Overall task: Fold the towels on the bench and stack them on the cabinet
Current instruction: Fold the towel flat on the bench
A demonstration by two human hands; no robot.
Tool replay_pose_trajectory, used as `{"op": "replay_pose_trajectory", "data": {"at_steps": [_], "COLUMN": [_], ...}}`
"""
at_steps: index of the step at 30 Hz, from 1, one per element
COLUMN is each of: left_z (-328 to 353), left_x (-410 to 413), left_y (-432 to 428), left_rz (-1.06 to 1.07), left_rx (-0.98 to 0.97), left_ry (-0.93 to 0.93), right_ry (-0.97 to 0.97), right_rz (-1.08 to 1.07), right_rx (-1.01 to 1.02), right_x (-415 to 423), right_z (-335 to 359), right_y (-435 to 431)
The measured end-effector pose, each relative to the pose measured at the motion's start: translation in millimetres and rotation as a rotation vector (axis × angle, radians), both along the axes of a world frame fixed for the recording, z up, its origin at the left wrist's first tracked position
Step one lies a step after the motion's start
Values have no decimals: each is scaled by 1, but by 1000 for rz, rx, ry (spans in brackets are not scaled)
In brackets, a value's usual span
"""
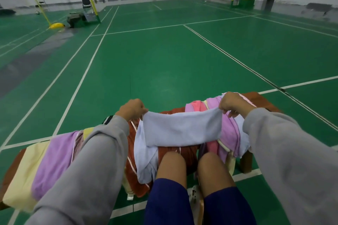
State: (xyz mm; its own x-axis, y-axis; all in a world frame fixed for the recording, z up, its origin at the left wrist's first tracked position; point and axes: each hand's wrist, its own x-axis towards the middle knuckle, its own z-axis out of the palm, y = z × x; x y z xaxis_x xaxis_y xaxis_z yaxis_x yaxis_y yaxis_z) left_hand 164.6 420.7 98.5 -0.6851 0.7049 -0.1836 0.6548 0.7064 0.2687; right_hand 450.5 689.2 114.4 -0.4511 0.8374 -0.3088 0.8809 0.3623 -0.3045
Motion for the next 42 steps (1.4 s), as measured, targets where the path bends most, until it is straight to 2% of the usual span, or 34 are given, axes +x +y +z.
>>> {"op": "replay_pose_trajectory", "data": {"at_steps": [6,12,19,23,29,32,35,38,42], "left_z": [-33,-86,-135,-126,-114,-104,-93,-79,-64], "left_x": [-38,-67,-66,-65,-54,-37,-25,-15,2], "left_y": [24,51,63,61,50,48,51,52,64], "left_rz": [113,123,114,139,282,324,330,364,314], "left_rx": [24,-12,-63,-105,-189,-33,86,222,267], "left_ry": [21,-8,-302,-459,-754,-833,-757,-820,-769], "right_ry": [28,12,-59,50,202,239,264,310,330], "right_rz": [-1,57,184,324,346,355,341,321,358], "right_rx": [213,219,265,392,-127,-367,-541,-711,-906], "right_x": [-44,-72,-88,-122,-181,-195,-199,-194,-176], "right_z": [-42,-93,-136,-122,-112,-109,-103,-91,-78], "right_y": [44,61,36,3,-64,-96,-113,-116,-107]}}
